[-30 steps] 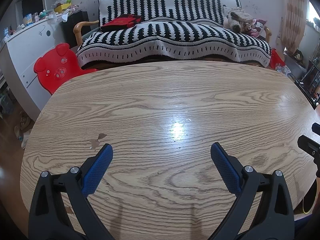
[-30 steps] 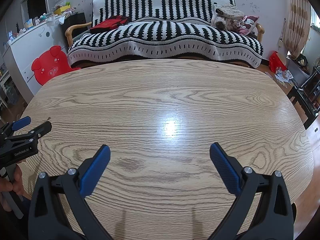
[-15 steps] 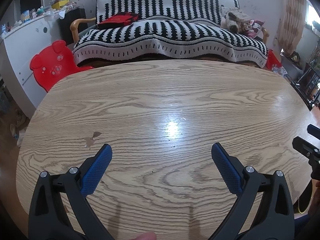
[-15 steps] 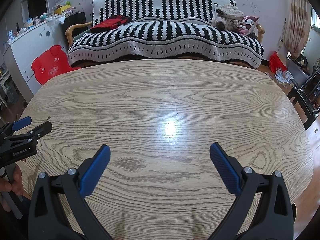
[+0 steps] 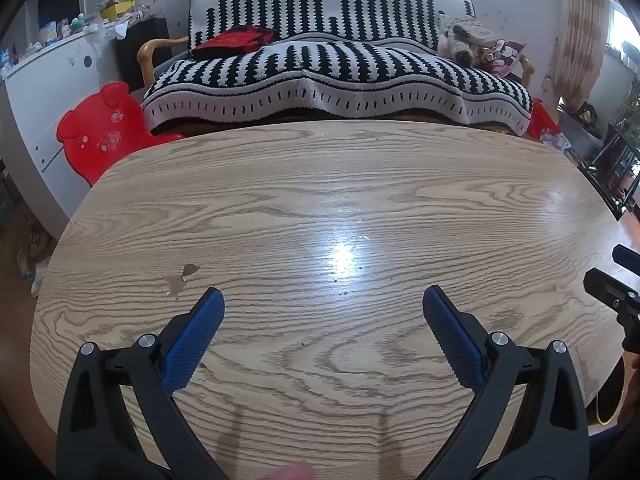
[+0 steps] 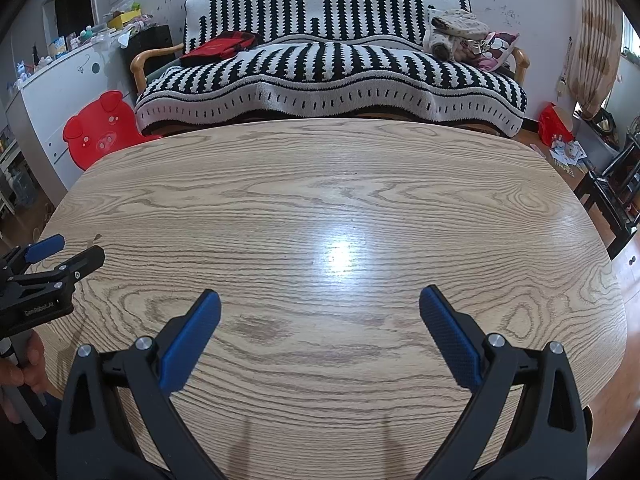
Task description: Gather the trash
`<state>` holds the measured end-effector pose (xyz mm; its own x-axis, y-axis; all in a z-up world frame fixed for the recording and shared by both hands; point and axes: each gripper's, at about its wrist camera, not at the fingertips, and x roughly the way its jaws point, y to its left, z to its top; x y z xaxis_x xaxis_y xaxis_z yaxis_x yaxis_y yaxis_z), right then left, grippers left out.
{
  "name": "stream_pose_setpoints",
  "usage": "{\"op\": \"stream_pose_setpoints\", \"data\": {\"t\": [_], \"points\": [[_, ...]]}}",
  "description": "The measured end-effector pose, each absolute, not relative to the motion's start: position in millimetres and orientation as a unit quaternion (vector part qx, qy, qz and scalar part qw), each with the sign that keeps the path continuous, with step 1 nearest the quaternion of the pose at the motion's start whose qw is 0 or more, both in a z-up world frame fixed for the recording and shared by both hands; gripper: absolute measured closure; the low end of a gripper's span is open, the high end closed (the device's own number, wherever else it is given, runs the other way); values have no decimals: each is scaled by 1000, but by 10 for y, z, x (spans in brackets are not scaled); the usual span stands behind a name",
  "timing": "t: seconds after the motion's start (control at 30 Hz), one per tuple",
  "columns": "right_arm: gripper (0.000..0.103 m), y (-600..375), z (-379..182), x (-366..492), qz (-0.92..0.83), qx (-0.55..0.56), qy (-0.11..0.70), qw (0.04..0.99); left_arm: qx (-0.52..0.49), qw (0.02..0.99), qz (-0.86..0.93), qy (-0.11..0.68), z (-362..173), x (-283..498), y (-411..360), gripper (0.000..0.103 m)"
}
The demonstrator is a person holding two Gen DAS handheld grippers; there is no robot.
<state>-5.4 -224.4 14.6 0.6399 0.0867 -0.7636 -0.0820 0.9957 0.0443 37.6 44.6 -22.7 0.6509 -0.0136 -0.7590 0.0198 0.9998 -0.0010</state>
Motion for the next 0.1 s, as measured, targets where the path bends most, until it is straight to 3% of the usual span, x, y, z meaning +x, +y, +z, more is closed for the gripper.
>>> {"op": "stream_pose_setpoints", "data": {"t": [0.1], "points": [[7,-2369,150,4,52,8,424,904,-6,905,-19,424,-251,428,522,7]]}}
